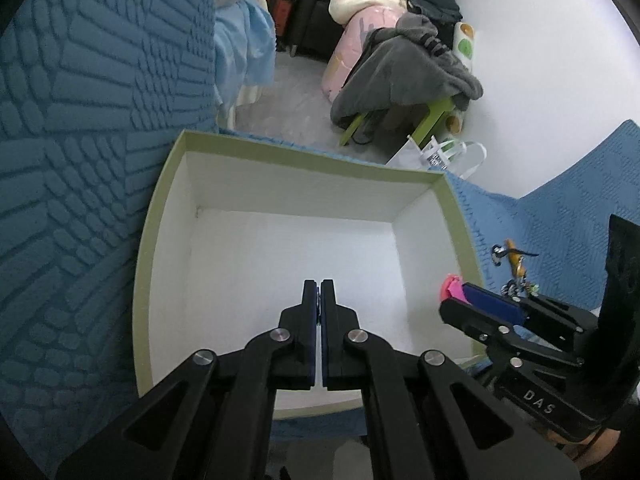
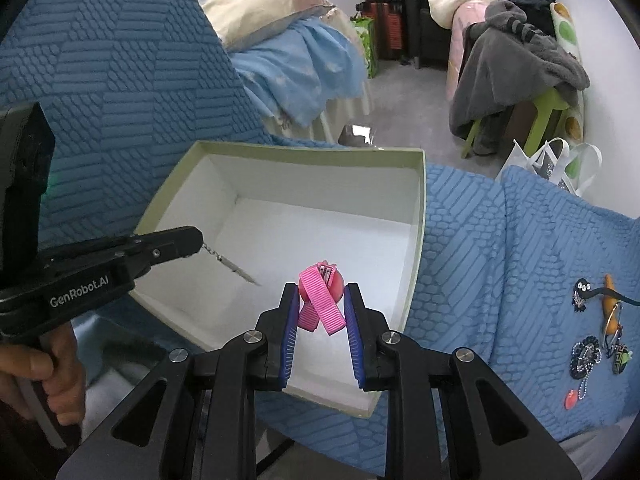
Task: Organize jewelry
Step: 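Lift the pink ribbon keychain and carry it over the green box, then open the right gripper to drop the keychain into the box, then move the right tool back to the jewelry pile, then grasp the green-tasseled round pendant with the right gripper while the left grasps the black hair tie, then carry the pendant and hair tie over the green box with both tools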
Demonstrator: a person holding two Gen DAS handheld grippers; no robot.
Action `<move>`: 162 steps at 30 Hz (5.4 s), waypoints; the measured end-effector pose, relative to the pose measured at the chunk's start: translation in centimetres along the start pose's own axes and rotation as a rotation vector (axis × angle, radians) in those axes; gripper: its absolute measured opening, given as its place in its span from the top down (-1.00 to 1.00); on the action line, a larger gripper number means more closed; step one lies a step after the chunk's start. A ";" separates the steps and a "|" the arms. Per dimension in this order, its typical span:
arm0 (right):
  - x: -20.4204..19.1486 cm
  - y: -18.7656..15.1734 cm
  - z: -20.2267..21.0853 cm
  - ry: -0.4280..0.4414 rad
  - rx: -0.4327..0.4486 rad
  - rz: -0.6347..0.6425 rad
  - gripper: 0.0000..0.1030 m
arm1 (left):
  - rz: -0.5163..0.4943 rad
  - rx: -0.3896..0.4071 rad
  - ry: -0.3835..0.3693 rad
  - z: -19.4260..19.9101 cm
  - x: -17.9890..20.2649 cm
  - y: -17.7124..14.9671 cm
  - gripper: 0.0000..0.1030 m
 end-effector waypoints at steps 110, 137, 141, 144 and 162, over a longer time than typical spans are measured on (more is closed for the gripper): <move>34.9 -13.1 16.6 -0.285 0.217 -0.384 0.34 | -0.136 -0.078 -0.202 -11.1 30.8 -6.6 0.16; 40.6 -13.6 7.7 -0.268 0.078 -0.502 0.57 | -0.245 -0.165 -0.187 -19.6 31.9 -7.2 0.45; 40.5 -13.2 7.0 -0.257 0.079 -0.501 0.64 | -0.261 -0.163 -0.185 -19.9 32.3 -7.2 0.65; 40.1 -12.8 7.3 -0.260 0.099 -0.480 0.64 | -0.273 -0.165 -0.176 -20.0 32.6 -7.3 0.81; 36.2 -11.4 12.7 -0.279 0.187 -0.407 0.64 | -0.222 -0.048 -0.234 -12.4 32.8 -4.8 0.85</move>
Point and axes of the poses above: each gripper's, at about its wrist camera, not at the fingertips, and z roughly against the way its jaws point, x to its right, y to its top, the point moved 1 cm from there along -z, roughly the way its jaws point, and after that the axes turned 6 degrees about x, right-handed, at the moved point
